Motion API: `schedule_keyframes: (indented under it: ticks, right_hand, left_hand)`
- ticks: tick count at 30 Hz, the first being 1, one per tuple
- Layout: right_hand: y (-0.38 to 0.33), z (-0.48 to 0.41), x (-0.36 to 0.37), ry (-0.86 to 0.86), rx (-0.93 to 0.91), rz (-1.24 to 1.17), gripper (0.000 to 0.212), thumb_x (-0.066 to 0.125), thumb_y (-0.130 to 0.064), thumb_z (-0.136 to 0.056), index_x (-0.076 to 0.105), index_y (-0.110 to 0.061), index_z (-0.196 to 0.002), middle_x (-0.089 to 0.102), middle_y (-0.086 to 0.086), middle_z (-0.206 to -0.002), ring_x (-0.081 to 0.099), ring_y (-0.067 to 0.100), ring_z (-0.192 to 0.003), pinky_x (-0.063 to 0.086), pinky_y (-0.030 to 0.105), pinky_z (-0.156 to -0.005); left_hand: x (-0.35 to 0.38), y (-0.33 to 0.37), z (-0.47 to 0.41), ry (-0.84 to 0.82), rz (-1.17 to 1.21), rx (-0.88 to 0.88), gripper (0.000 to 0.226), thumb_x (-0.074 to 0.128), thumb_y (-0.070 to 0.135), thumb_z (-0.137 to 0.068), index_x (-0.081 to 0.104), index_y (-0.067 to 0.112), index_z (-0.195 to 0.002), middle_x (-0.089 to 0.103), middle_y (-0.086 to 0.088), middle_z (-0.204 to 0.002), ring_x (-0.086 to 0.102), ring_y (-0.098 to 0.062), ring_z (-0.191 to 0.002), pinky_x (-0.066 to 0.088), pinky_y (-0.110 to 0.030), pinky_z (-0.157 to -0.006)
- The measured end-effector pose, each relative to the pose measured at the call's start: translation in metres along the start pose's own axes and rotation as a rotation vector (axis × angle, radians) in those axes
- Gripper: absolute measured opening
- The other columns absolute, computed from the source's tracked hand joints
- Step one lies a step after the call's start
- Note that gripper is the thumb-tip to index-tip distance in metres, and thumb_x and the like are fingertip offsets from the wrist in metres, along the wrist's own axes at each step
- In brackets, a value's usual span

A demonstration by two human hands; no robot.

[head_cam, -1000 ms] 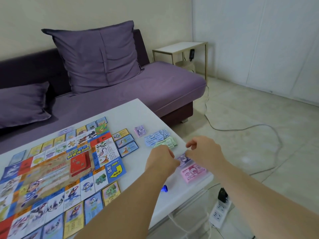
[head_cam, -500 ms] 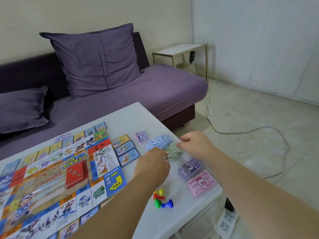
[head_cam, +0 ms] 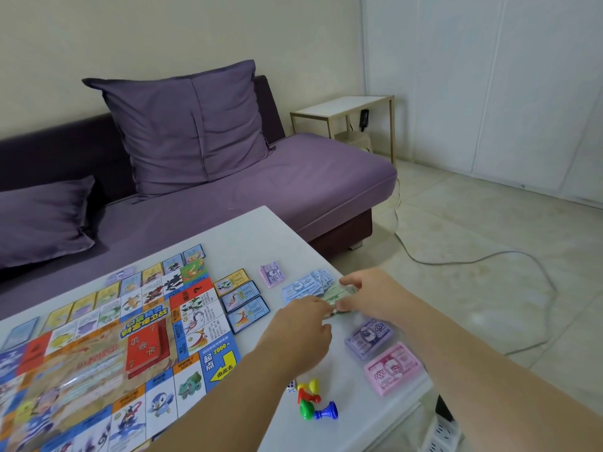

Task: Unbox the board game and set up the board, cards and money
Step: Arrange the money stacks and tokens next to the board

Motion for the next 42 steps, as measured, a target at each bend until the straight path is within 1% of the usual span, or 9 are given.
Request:
schedule_keyframes:
  ticks: [6, 15, 19, 23, 30, 34, 39, 40, 42]
  right_hand:
    - [-0.016, -0.003, -0.002, 0.028, -0.03, 0.376, 0.055, 0.074, -0.036, -0.077, 0.056, -0.031, -0.129, 0.053, -0.002, -0.134, 0.051, 0.022, -0.118, 0.043, 0.032, -0.094]
    - [-0.025, -0.017, 0.008, -0.046, 0.027, 0.481, 0.033, 0.068, -0.019, -0.073, 0.064, -0.019, -0.107, 0.065, 0.004, -0.106, 0.057, 0.025, -0.097, 0.046, 0.04, -0.092]
    - [-0.025, -0.019, 0.008, -0.052, 0.035, 0.481, 0.025, 0.069, -0.02, -0.075, 0.064, -0.019, -0.099, 0.065, 0.0, -0.097, 0.059, 0.022, -0.091, 0.041, 0.038, -0.092]
    - [-0.021, -0.02, 0.007, -0.07, 0.045, 0.353, 0.031, 0.071, -0.022, -0.071, 0.069, -0.015, -0.101, 0.069, 0.003, -0.093, 0.061, 0.021, -0.083, 0.047, 0.035, -0.084]
    - [-0.02, -0.011, -0.003, -0.036, 0.047, 0.183, 0.033, 0.073, -0.013, -0.078, 0.07, -0.009, -0.11, 0.067, 0.006, -0.112, 0.062, 0.021, -0.098, 0.049, 0.029, -0.083]
    - [-0.017, -0.003, -0.016, -0.064, 0.044, 0.193, 0.026, 0.073, -0.015, -0.074, 0.074, -0.011, -0.1, 0.07, 0.005, -0.105, 0.064, 0.021, -0.095, 0.049, 0.028, -0.076]
    - [-0.043, 0.023, -0.041, 0.04, -0.11, 0.098, 0.029, 0.074, -0.015, -0.075, 0.071, -0.005, -0.102, 0.067, 0.018, -0.107, 0.062, 0.033, -0.103, 0.049, 0.041, -0.089]
    - [-0.056, 0.033, -0.043, 0.066, -0.185, 0.061, 0.027, 0.074, -0.014, -0.076, 0.071, -0.006, -0.102, 0.068, 0.018, -0.104, 0.063, 0.034, -0.1, 0.05, 0.04, -0.086]
    - [-0.084, 0.058, -0.035, 0.082, -0.316, 0.031, 0.025, 0.073, -0.013, -0.078, 0.072, -0.012, -0.103, 0.071, 0.01, -0.097, 0.067, 0.027, -0.09, 0.051, 0.029, -0.075]
  left_hand:
    - [0.001, -0.001, 0.002, -0.007, 0.004, 0.033, 0.041, 0.044, 0.023, -0.096, 0.048, 0.027, -0.137, 0.043, 0.011, -0.143, 0.042, -0.012, -0.128, 0.036, -0.028, -0.105]
    - [0.003, -0.004, 0.005, 0.004, 0.037, 0.023, 0.045, 0.044, 0.019, -0.094, 0.046, 0.029, -0.138, 0.04, 0.014, -0.144, 0.043, -0.013, -0.127, 0.038, -0.027, -0.103]
    - [0.004, -0.005, 0.005, 0.008, 0.042, 0.016, 0.046, 0.043, 0.018, -0.093, 0.047, 0.03, -0.137, 0.041, 0.015, -0.143, 0.045, -0.014, -0.126, 0.039, -0.029, -0.103]
    - [0.002, -0.004, 0.006, 0.01, 0.033, 0.027, 0.047, 0.042, 0.016, -0.094, 0.044, 0.03, -0.139, 0.041, 0.014, -0.144, 0.042, -0.012, -0.127, 0.037, -0.028, -0.104]
    - [-0.003, -0.004, 0.007, 0.003, 0.065, 0.015, 0.042, 0.043, 0.019, -0.095, 0.048, 0.029, -0.136, 0.045, 0.012, -0.142, 0.042, -0.01, -0.128, 0.036, -0.028, -0.106]
    - [-0.008, -0.005, 0.015, 0.049, 0.216, -0.035, 0.036, 0.045, 0.023, -0.096, 0.053, 0.033, -0.129, 0.048, 0.015, -0.137, 0.045, -0.006, -0.124, 0.036, -0.024, -0.103]
    - [-0.026, -0.025, 0.036, 0.215, 0.708, -0.232, 0.039, 0.05, 0.016, -0.094, 0.048, 0.03, -0.13, 0.055, 0.011, -0.123, 0.056, -0.002, -0.097, 0.048, -0.018, -0.073]
    - [-0.03, -0.028, 0.042, 0.235, 0.839, -0.257, 0.04, 0.052, 0.015, -0.093, 0.046, 0.029, -0.13, 0.055, 0.011, -0.118, 0.056, -0.002, -0.09, 0.049, -0.018, -0.068]
    - [-0.039, -0.033, 0.059, 0.275, 1.03, -0.278, 0.048, 0.055, 0.014, -0.092, 0.041, 0.026, -0.137, 0.056, 0.009, -0.112, 0.057, -0.004, -0.084, 0.051, -0.027, -0.076]
Point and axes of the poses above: each hand's wrist, its own z-axis away from the middle knuckle, its own x-axis out of the palm, y = z × x, the point moved 8 cm from there along -z, towards the middle knuckle
